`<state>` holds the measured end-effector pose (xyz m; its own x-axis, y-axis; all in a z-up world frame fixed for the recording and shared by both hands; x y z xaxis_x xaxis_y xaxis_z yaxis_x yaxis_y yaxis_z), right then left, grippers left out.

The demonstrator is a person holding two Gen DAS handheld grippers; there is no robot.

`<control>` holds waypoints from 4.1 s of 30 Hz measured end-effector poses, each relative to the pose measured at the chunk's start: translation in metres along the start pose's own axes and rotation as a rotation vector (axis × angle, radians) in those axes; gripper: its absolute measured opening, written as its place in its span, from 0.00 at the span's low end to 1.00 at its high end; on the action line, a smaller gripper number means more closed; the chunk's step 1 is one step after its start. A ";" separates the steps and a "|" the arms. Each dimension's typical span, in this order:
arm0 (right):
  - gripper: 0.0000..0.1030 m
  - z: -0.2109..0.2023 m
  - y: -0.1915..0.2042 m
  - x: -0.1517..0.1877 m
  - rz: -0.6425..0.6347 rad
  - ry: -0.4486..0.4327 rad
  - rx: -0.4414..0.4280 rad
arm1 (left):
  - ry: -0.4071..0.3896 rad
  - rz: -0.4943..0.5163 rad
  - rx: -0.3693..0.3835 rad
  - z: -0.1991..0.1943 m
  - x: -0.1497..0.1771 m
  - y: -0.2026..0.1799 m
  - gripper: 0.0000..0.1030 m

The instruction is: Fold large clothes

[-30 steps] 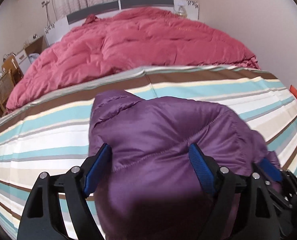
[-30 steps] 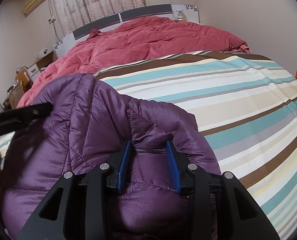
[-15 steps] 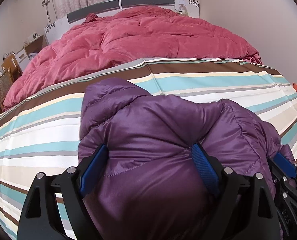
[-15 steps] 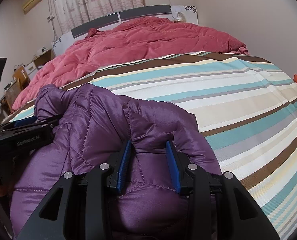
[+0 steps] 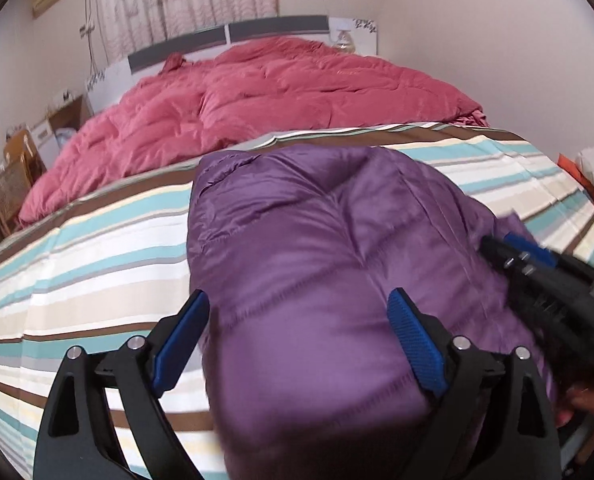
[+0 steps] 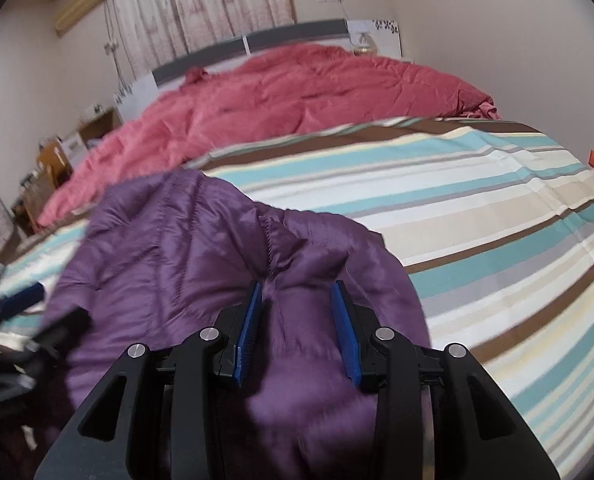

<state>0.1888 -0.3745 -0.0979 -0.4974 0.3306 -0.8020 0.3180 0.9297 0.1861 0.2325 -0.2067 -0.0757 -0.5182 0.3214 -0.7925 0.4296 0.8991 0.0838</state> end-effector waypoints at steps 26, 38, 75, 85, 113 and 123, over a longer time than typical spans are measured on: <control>0.37 -0.010 0.000 0.023 -0.060 0.053 0.053 | 0.029 -0.166 0.083 -0.017 0.032 0.020 0.96; 0.61 -0.048 0.009 0.017 -0.063 0.024 0.039 | -0.005 -0.123 0.023 -0.036 0.037 0.031 0.98; 0.75 -0.035 -0.046 0.022 0.239 0.223 -0.193 | 0.127 -0.242 0.204 -0.024 0.044 0.055 0.98; 0.75 0.000 -0.043 0.030 0.311 0.310 -0.267 | 0.167 -0.126 0.223 -0.010 0.032 0.044 0.98; 0.26 -0.023 -0.027 0.022 0.306 0.203 -0.394 | 0.089 -0.118 0.265 -0.029 0.030 0.013 0.53; 0.19 -0.046 -0.007 0.003 0.303 0.136 -0.485 | -0.010 -0.075 0.226 -0.054 0.013 0.027 0.44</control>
<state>0.1479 -0.3722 -0.0752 -0.5513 0.5811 -0.5986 0.0724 0.7481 0.6596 0.1971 -0.1617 -0.0510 -0.5484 0.2522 -0.7973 0.5452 0.8308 -0.1122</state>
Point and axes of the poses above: each gripper's, at about its wrist camera, not at the fingertips, and z roughly the way its jaws point, y to its left, x to its underside, the point moved 6 cm from there along z, roughly the way its jaws point, and after that the axes turned 9 degrees about -y, right-handed, at the moved point
